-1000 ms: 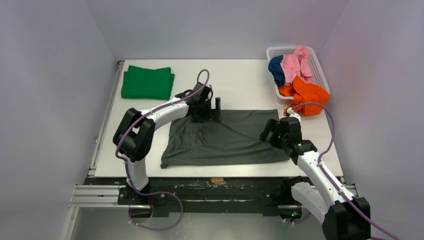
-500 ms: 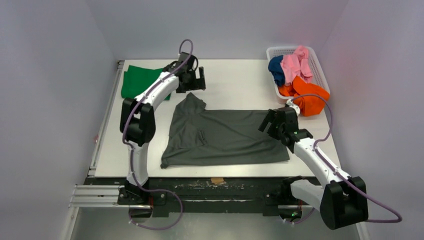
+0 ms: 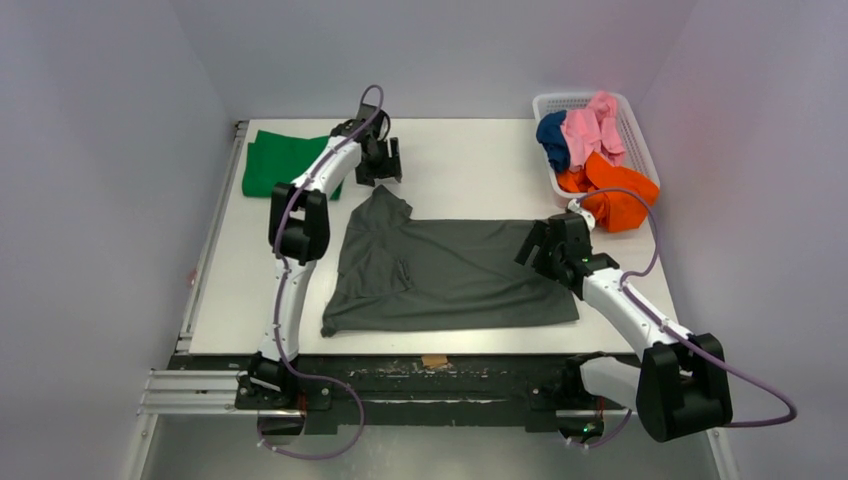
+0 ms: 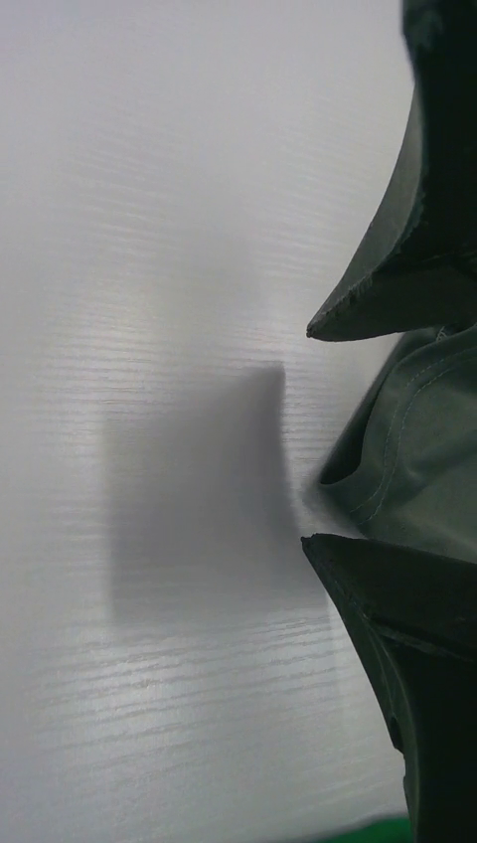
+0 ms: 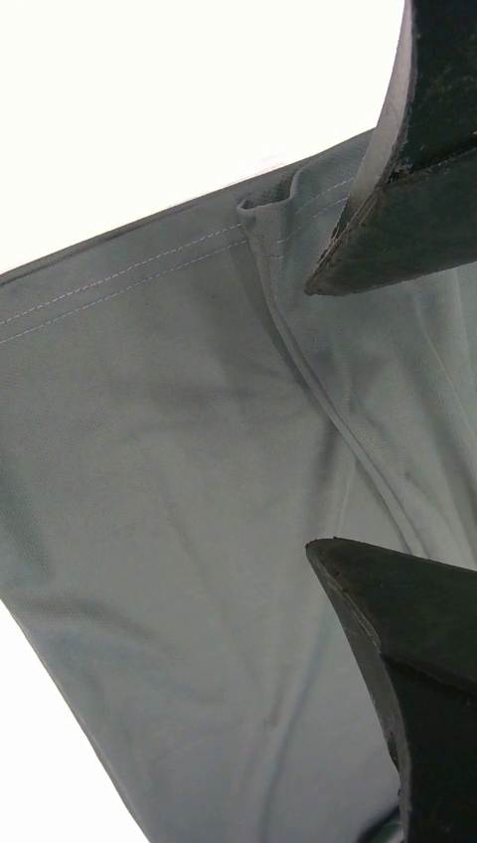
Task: Fold and stack the t-shirts
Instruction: Grab the side of the flattened tshirt furthest away from the robot with both arms
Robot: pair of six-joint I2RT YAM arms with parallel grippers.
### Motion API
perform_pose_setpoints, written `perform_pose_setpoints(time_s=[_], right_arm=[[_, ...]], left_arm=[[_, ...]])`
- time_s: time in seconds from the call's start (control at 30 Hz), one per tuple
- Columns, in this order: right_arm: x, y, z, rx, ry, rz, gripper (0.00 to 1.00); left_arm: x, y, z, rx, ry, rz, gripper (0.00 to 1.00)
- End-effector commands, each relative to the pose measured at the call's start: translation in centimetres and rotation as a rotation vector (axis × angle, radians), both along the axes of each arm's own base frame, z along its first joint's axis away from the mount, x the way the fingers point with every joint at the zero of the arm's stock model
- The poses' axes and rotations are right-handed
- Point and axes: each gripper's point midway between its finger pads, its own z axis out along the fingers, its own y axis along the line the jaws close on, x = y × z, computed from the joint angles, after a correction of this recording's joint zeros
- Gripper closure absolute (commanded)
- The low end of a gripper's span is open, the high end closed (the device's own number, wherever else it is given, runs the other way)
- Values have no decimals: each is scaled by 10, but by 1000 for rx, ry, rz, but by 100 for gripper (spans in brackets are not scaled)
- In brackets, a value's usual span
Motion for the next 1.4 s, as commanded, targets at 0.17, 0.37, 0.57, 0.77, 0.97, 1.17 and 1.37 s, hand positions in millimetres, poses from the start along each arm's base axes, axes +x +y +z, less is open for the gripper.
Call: perform_pose_setpoints(time_s=[0.17, 0.37, 0.57, 0.77, 0.97, 1.17, 1.37], right_arm=[[17, 0, 18, -3, -64, -15, 11], [20, -5, 23, -17, -79, -46, 11], [47, -25, 28, -127, -59, -151, 11], [118, -33, 23, -254, 7, -227, 18], [171, -37, -12, -384, 143, -264, 28], [178, -45, -28, -452, 194, -293, 35], [163, -51, -33, -475, 233, -309, 36]], left_arm=[[-35, 5, 8, 21, 70, -34, 52], [-41, 8, 11, 99, 62, -72, 71], [-34, 3, 27, 101, 25, -85, 100], [-49, -2, 55, 99, -30, -97, 100], [-77, -2, 79, 116, -74, -84, 100], [-99, 2, 88, 113, -82, -60, 100], [-117, -3, 95, 118, -105, -74, 100]])
